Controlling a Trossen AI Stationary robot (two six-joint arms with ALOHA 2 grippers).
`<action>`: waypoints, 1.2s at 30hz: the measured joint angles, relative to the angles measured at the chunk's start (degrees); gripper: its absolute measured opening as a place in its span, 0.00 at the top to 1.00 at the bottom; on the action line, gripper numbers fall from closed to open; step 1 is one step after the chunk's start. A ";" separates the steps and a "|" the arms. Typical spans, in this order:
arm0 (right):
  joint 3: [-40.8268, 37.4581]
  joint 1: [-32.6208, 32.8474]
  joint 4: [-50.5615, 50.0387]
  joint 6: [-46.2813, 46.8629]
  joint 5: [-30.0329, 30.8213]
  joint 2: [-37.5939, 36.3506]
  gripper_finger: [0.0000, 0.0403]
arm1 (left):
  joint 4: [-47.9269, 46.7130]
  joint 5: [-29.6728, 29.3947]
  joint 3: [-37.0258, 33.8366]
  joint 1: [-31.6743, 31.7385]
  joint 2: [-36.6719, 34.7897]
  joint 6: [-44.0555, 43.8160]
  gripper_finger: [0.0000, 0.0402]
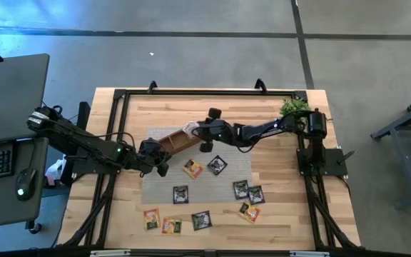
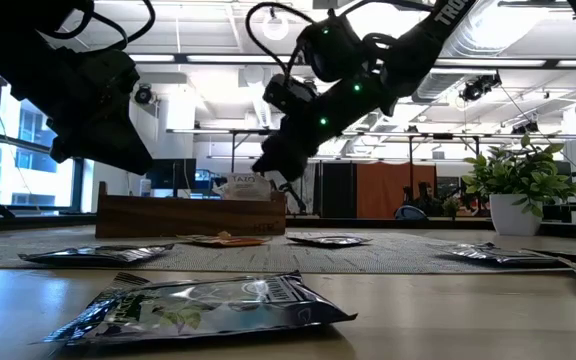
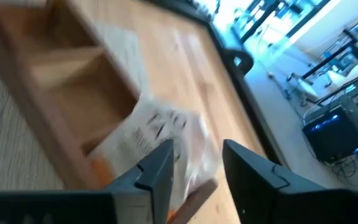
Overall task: Pick & Place Tea
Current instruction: Adjust the orange tea bags
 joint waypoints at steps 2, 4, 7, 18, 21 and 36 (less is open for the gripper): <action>-0.01 -0.18 3.65 -0.24 -0.31 0.00 0.63 | -0.01 0.01 0.00 0.00 -0.01 0.02 0.75; -0.01 -0.88 7.55 -1.31 -2.42 -0.02 0.61 | -0.01 0.01 0.00 0.00 0.01 0.02 0.75; 0.01 -3.45 9.41 -1.24 -7.95 -0.07 0.60 | -0.03 0.01 0.00 0.00 0.01 0.02 0.75; -0.01 -11.45 5.11 10.50 -29.54 -0.07 0.68 | -0.03 -1.27 0.00 0.02 0.01 0.04 0.75; -0.01 -11.61 5.19 11.36 -30.75 -0.07 0.68 | -0.03 -2.34 0.00 0.02 -0.01 0.02 0.75; 12.32 -11.69 -13.47 11.62 -30.11 3.87 0.68 | 0.32 -3.12 0.02 0.02 0.01 0.02 0.75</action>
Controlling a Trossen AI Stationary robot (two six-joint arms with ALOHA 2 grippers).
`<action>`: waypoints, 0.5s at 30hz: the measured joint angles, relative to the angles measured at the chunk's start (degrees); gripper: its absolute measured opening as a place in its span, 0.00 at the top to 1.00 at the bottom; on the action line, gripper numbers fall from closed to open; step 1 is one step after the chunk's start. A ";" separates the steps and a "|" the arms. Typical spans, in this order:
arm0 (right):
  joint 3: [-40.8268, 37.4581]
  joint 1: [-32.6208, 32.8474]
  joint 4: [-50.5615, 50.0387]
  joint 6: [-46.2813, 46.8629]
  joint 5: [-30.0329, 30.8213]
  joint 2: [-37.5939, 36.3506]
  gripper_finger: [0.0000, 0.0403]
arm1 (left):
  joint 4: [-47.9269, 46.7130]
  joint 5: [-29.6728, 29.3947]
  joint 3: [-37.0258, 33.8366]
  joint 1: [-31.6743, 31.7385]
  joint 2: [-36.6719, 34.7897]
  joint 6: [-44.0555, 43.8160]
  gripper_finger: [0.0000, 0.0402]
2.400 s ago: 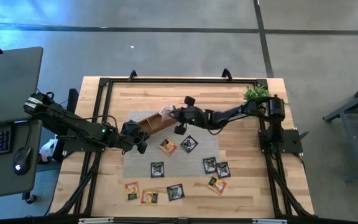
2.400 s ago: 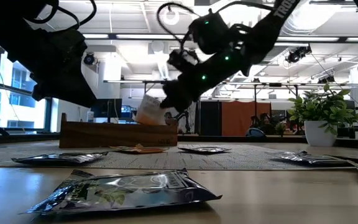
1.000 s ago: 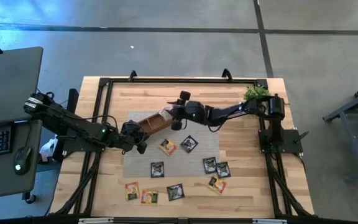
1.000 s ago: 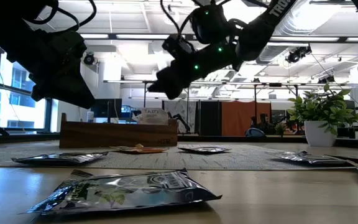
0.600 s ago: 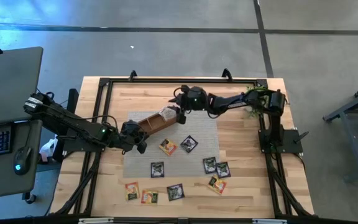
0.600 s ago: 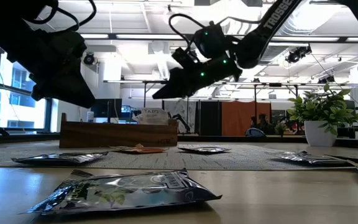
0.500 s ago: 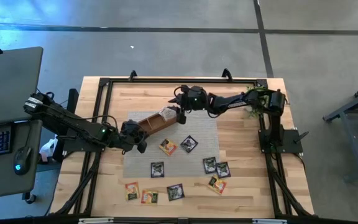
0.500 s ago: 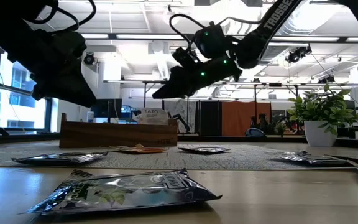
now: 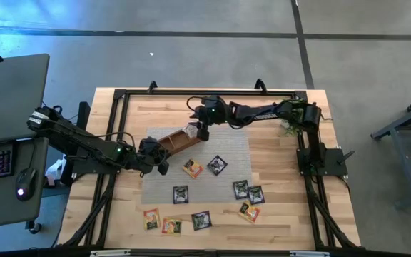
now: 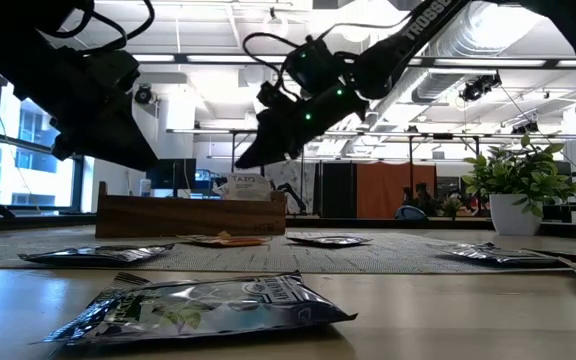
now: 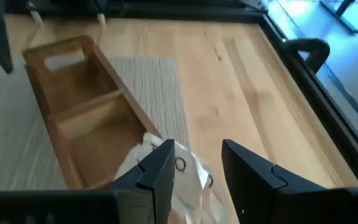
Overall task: Pick & Place Tea
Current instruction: Adjust the orange tea bags
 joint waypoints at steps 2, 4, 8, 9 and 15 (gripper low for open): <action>0.08 -0.10 -1.14 0.20 0.05 -0.01 0.68 | -0.08 0.61 0.00 0.00 0.00 0.00 0.75; 0.12 -0.23 -2.82 1.18 0.01 -0.02 0.68 | -0.23 1.80 0.00 -0.02 0.00 0.00 0.75; 0.07 -0.31 -3.72 1.47 0.07 -0.02 0.69 | -0.28 3.37 0.00 -0.02 0.00 -0.02 0.75; 0.07 -0.31 -3.84 1.51 0.09 -0.02 0.70 | -0.24 3.59 0.00 -0.02 0.00 -0.07 0.75; 0.07 -0.35 -4.21 2.80 0.95 -0.02 0.76 | 0.02 4.07 0.00 -0.02 -0.01 -0.22 0.75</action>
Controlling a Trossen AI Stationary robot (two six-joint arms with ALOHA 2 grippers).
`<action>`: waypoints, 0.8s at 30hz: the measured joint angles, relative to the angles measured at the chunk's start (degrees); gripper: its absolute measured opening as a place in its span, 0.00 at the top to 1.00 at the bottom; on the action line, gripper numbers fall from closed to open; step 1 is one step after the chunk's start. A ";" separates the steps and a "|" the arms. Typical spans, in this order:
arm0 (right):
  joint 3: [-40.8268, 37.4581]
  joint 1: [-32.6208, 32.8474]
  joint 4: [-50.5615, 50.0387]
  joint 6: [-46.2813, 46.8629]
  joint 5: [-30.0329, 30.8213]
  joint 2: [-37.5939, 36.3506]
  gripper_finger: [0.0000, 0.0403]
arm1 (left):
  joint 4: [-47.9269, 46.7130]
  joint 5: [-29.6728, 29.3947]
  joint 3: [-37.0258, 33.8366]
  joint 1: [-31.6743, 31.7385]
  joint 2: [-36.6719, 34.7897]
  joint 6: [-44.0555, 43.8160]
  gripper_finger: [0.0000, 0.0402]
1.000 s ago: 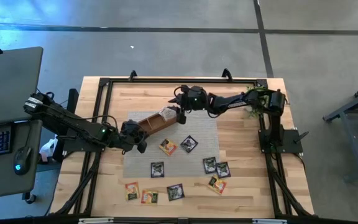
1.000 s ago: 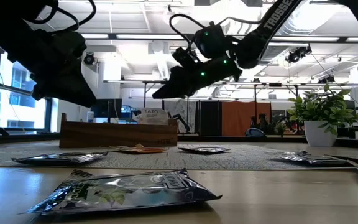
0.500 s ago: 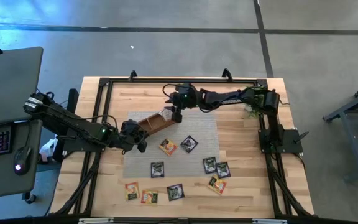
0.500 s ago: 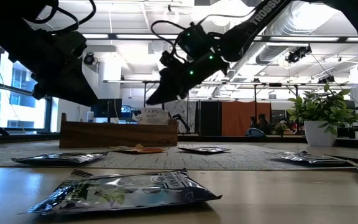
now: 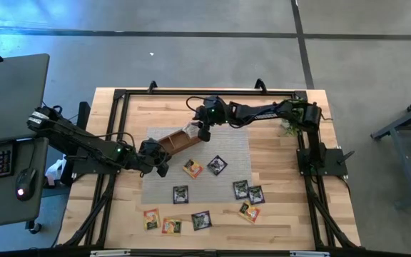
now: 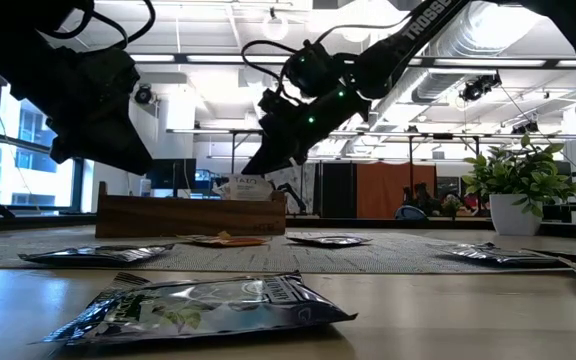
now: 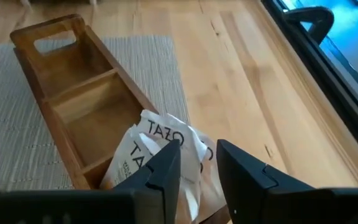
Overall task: Pick & Place Tea
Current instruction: Adjust the orange tea bags
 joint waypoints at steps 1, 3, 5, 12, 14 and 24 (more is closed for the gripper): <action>0.00 0.00 -0.11 0.08 -0.02 0.00 0.77 | 0.03 0.00 0.00 0.00 -0.01 0.00 0.75; -0.10 -0.02 -0.22 -0.07 -0.02 0.00 0.80 | 0.03 0.00 0.00 0.00 -0.02 0.00 0.75; -0.38 -0.02 0.14 -0.09 0.05 0.00 0.82 | 0.05 -0.02 0.00 0.00 0.00 0.00 0.75; -1.57 0.00 2.63 -0.03 -1.49 1.77 0.92 | 0.03 -0.35 0.00 0.00 0.01 0.00 0.75; -1.60 0.13 4.93 -0.64 -2.69 3.18 0.95 | 0.09 -0.57 0.00 0.00 0.01 0.00 0.75; -1.62 0.42 4.89 -1.86 2.55 2.75 0.99 | 0.07 0.16 0.00 0.00 0.01 0.01 0.75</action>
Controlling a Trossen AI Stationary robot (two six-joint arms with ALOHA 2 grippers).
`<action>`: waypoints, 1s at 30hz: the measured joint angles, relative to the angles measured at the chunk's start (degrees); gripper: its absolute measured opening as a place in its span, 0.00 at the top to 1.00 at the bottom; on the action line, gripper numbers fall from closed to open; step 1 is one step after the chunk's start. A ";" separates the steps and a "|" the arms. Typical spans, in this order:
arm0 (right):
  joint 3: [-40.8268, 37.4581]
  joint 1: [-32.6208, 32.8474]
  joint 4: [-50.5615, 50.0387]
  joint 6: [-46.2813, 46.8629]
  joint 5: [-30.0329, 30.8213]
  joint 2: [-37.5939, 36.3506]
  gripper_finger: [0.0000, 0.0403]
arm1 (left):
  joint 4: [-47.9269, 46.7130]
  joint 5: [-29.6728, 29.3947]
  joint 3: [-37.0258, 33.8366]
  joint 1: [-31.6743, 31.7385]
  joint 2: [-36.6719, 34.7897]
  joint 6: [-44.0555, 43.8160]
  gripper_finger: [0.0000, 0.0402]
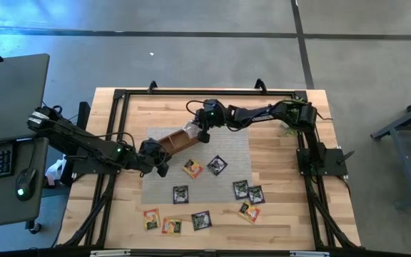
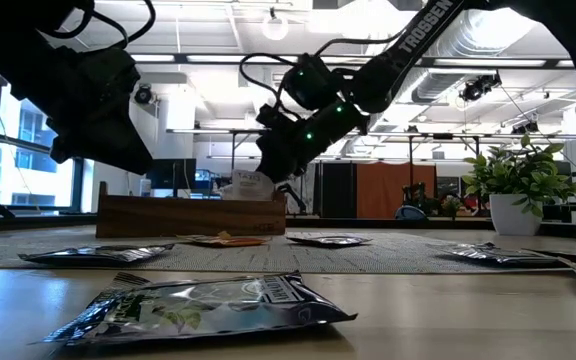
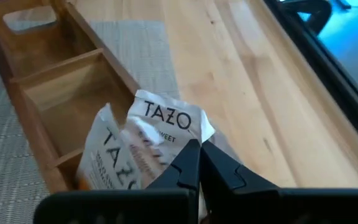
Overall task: Pick & Place Tea
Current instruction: Adjust the orange tea bags
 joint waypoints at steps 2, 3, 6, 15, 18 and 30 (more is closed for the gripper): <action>-0.07 0.20 -0.12 -0.05 0.12 -0.48 0.99 | 0.00 0.10 0.00 0.00 0.00 -0.01 0.75; -0.07 0.41 0.09 -0.12 0.26 -0.77 0.99 | -0.02 0.26 0.00 0.00 0.00 0.00 0.75; -0.07 1.01 0.79 -0.78 1.27 -2.22 1.00 | 0.00 0.30 0.00 0.00 0.00 -0.01 0.75; -0.07 1.99 0.80 1.46 3.45 -4.02 1.00 | 0.03 0.34 0.00 0.00 0.00 -0.01 0.75; -0.07 1.99 0.92 2.82 4.44 -4.76 1.00 | 0.02 0.35 0.00 0.00 0.00 -0.01 0.75; 0.00 2.98 -0.07 6.88 4.05 -5.42 1.00 | 0.03 1.59 0.00 0.00 0.00 -0.03 0.75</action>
